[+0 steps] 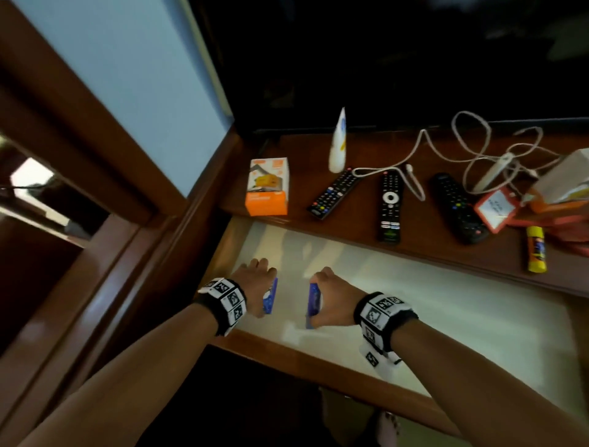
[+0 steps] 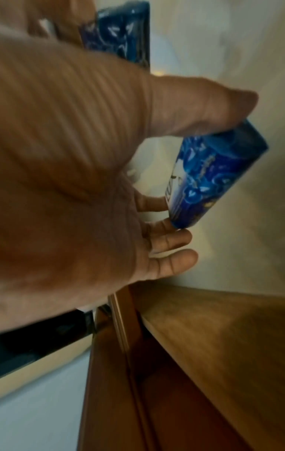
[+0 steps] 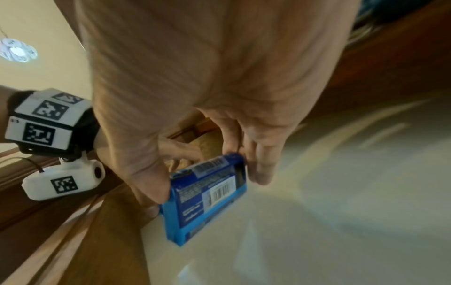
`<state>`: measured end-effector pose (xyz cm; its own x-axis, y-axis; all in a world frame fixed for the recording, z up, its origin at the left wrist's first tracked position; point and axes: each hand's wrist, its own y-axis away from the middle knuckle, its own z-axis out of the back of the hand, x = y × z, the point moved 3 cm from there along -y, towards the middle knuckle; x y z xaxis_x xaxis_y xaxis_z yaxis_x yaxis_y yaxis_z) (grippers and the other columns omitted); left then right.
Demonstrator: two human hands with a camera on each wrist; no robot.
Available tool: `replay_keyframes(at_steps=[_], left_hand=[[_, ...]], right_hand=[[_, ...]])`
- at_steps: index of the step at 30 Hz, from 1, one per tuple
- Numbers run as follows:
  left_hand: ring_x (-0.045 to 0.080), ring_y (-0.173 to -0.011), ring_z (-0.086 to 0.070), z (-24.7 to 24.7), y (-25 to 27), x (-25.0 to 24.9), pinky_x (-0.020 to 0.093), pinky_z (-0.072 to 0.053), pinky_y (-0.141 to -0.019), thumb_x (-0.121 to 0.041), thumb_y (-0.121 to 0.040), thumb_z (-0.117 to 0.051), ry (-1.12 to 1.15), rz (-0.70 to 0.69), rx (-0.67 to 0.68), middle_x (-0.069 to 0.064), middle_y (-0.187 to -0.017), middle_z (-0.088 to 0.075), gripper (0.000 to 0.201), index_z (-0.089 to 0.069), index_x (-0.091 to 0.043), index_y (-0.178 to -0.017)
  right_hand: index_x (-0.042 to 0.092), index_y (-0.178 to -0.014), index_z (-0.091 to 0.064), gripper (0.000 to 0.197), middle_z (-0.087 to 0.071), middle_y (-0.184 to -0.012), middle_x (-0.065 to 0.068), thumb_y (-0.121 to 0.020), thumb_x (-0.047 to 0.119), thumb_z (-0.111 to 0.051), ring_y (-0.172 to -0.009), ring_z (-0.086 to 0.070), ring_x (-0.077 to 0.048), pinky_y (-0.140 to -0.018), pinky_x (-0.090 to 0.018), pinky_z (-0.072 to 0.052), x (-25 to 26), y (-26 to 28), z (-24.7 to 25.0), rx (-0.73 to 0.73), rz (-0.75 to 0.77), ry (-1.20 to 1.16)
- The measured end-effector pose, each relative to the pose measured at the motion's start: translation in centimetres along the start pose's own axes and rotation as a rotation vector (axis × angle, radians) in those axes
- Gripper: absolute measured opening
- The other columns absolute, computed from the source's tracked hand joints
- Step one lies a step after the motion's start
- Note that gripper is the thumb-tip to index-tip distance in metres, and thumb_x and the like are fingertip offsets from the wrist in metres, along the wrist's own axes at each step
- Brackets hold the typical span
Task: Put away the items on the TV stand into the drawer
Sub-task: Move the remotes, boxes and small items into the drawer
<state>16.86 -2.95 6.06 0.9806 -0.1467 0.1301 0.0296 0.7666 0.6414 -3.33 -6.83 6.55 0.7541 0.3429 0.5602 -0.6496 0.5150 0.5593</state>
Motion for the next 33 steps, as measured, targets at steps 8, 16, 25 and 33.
replay_keyframes(at_steps=[8,16,25,33], left_hand=[[0.039,-0.121,-0.050,-3.7,-1.5,4.0,0.051,-0.049,-0.097,-0.010,-0.069,-0.088,0.032,-0.018,0.064,0.017,-0.137,-0.040,0.085,-0.039,-0.008,-0.139],[0.036,-0.114,-0.057,-3.4,-2.6,5.6,0.045,-0.051,-0.093,-0.022,-0.085,-0.079,0.126,-0.087,0.071,0.014,-0.130,-0.050,0.049,-0.054,-0.009,-0.125],[0.030,-0.080,-0.062,-3.1,-2.3,7.4,0.036,-0.049,-0.066,0.008,-0.084,-0.067,0.087,-0.120,0.079,0.018,-0.107,-0.061,0.019,-0.058,-0.008,-0.083],[0.035,-0.103,-0.065,-3.4,-1.8,6.9,0.031,-0.041,-0.071,0.007,-0.093,-0.061,0.094,-0.086,0.113,0.021,-0.121,-0.059,0.019,-0.062,0.001,-0.112]], right_hand=[[0.019,-0.127,-0.043,0.077,-0.048,-0.121,-0.005,-0.068,0.035,-0.089,-0.106,-0.052,-0.026,-0.090,-0.041,-0.049,3.5,-7.4,-4.7,0.018,0.042,0.079],[0.011,-0.141,-0.034,0.084,-0.045,-0.134,-0.014,-0.078,0.027,-0.086,-0.116,-0.056,-0.034,-0.087,-0.037,-0.047,3.5,-9.1,-5.0,0.107,-0.032,0.195],[0.004,-0.117,-0.053,0.049,-0.059,-0.115,-0.016,-0.084,0.028,-0.080,-0.099,-0.064,-0.033,-0.070,-0.032,-0.045,8.4,-12.2,-6.3,0.116,-0.014,0.188],[0.008,-0.086,-0.057,0.037,-0.061,-0.088,-0.013,-0.077,0.030,-0.086,-0.072,-0.060,-0.026,-0.059,-0.031,-0.044,9.0,-13.1,-6.5,0.093,-0.073,0.162]])
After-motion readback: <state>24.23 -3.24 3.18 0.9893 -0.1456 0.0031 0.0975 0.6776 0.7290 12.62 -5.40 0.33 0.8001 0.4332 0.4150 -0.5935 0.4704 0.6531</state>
